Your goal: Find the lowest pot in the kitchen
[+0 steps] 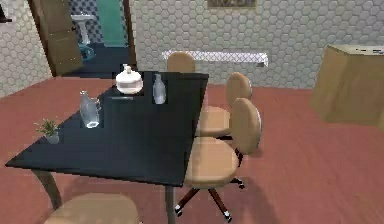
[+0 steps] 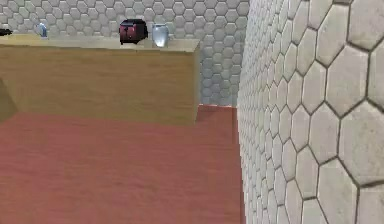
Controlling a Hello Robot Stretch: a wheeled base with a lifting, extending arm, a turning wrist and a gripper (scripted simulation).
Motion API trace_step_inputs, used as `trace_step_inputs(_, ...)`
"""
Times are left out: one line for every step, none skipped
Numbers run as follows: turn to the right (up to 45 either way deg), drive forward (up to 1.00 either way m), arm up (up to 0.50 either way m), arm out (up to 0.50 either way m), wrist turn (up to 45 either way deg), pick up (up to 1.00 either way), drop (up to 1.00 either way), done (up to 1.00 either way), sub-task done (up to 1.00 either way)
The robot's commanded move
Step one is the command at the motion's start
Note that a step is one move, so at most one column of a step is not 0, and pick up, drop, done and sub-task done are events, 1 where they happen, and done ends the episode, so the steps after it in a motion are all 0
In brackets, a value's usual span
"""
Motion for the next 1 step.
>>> trace_step_inputs(42.0, 0.00, 0.00, 0.00, 0.0, 0.00, 0.00, 0.00, 0.00)
